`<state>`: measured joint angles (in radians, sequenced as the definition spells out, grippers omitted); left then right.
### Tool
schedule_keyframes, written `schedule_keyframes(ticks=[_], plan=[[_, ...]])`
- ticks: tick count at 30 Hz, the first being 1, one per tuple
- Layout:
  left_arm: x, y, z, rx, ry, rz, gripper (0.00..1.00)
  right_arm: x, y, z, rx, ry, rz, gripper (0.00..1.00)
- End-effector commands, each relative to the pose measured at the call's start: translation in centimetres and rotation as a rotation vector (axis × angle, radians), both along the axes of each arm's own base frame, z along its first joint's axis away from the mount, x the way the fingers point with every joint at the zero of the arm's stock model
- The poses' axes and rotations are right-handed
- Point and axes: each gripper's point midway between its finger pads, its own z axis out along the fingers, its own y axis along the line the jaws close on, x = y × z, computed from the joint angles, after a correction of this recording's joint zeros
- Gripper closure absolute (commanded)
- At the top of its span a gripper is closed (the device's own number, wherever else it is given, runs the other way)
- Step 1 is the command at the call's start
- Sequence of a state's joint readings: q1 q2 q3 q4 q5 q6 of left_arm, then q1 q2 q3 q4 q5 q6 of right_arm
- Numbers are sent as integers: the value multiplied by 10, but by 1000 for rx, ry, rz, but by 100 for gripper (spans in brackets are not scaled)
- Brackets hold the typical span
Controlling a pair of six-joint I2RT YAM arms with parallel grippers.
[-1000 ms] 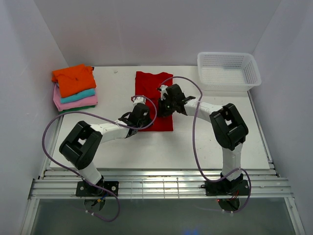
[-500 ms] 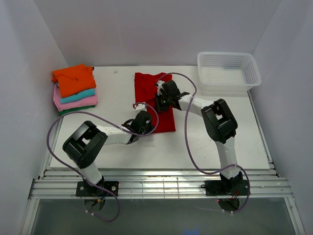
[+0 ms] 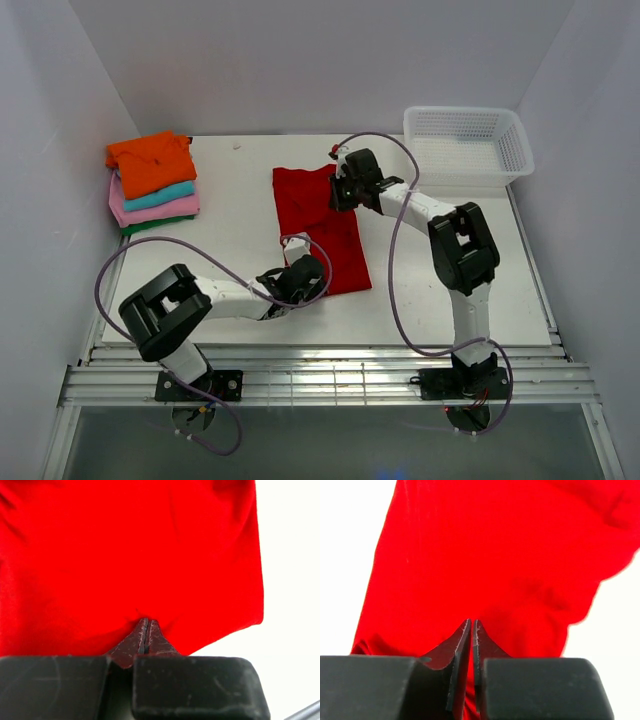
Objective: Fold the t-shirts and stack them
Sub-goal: Fold the tshirt
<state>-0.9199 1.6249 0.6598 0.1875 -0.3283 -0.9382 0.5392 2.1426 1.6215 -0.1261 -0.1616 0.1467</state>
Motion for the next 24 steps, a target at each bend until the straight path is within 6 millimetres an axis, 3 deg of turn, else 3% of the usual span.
schedule_keyframes(ticks=[1,2,3,4,5,7,8,9,13,14,15,17,18,19,21,24], plan=[[-49,52,-37,209,143,46,100,-21,-18,60,15,-100,-14,86],[-57,58,-38,236,156,59,100,-29,-24,81,25,-129,-21,77],[-57,63,-36,253,141,76,100,-36,-31,82,15,-122,-27,72],[-59,64,-33,254,132,80,100,-50,-39,68,-9,-87,-31,69],[-60,63,-26,243,118,80,100,-60,-47,78,-5,-93,-40,64],[-64,66,-23,247,111,88,100,-77,-58,69,-17,-60,-55,60],[-67,63,-17,236,97,80,100,-95,-66,50,-29,-5,-61,57],[-69,64,-15,245,90,78,100,-104,-70,57,-13,-10,-67,56],[-71,64,5,279,41,128,100,-154,-85,31,-13,84,-93,46],[-71,64,11,294,7,135,100,-162,-88,34,-6,80,-99,38],[-73,68,17,313,-8,138,99,-180,-92,17,-17,128,-110,38],[-73,65,35,315,-64,150,67,-194,-93,15,15,134,-113,37],[-72,65,42,307,-80,162,53,-209,-98,-1,9,175,-122,37],[-72,67,46,312,-92,173,27,-213,-97,-3,23,181,-121,37],[-72,80,53,335,-111,232,11,-228,-99,-14,29,205,-114,37],[-76,101,57,355,-128,295,2,-242,-92,-16,64,217,-101,37]])
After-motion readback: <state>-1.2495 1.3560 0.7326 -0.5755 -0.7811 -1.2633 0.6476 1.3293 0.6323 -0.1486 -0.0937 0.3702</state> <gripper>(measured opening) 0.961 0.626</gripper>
